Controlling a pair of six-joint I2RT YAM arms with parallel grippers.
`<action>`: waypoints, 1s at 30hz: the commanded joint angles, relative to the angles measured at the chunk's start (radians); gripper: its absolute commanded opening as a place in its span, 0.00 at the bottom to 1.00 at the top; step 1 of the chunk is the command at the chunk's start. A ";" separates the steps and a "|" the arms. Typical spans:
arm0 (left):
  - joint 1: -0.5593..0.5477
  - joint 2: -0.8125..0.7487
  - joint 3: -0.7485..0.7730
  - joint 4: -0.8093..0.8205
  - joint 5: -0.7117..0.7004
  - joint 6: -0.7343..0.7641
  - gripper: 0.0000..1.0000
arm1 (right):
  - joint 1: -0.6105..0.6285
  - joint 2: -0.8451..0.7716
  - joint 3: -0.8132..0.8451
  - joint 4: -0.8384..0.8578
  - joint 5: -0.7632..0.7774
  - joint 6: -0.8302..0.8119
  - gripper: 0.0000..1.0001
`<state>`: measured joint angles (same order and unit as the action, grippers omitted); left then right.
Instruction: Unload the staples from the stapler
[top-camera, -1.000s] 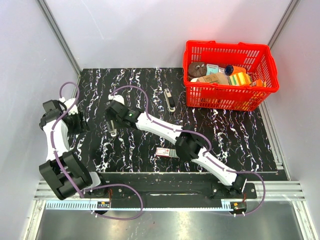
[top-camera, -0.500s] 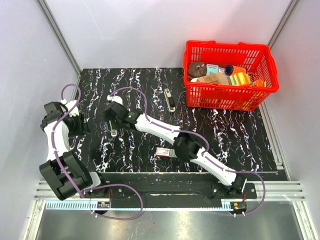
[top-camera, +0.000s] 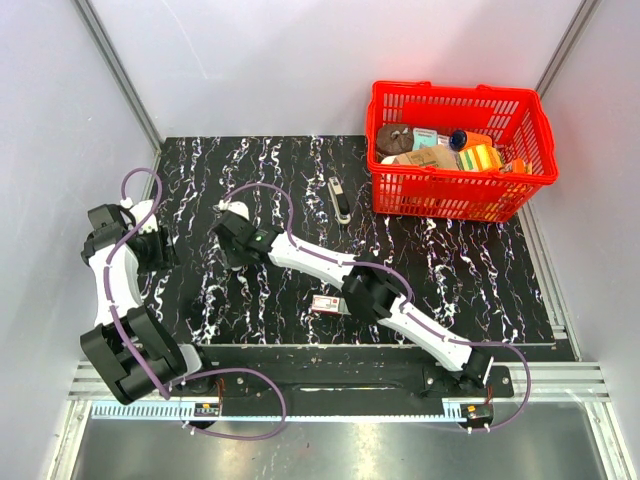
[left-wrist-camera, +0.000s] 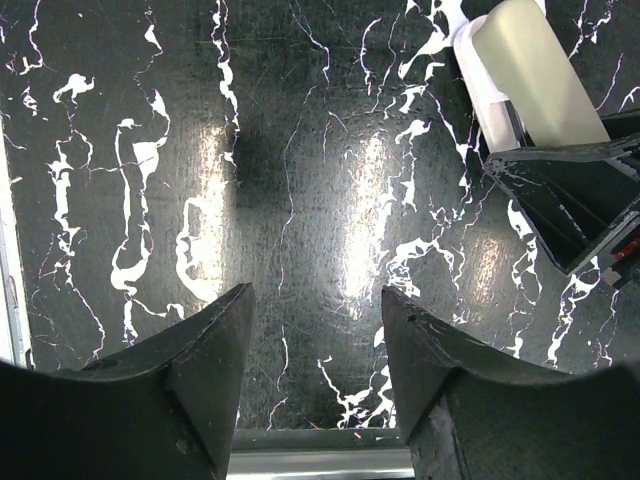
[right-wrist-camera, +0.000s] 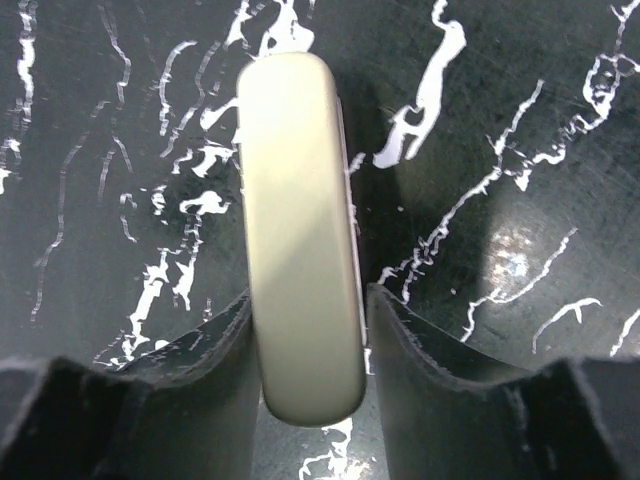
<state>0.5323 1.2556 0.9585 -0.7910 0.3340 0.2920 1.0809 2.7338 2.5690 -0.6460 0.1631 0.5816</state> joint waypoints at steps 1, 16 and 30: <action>0.006 -0.012 -0.003 0.032 0.003 0.006 0.57 | 0.002 -0.062 -0.015 0.009 0.015 -0.028 0.58; 0.006 -0.012 -0.024 0.035 0.007 0.021 0.57 | 0.005 -0.072 0.028 -0.012 0.050 -0.106 0.65; 0.006 -0.002 -0.043 0.059 -0.004 0.019 0.56 | 0.040 -0.097 0.040 0.003 0.098 -0.244 0.67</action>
<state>0.5323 1.2583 0.9222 -0.7616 0.3325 0.2924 1.1065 2.7293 2.5652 -0.6506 0.2276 0.4000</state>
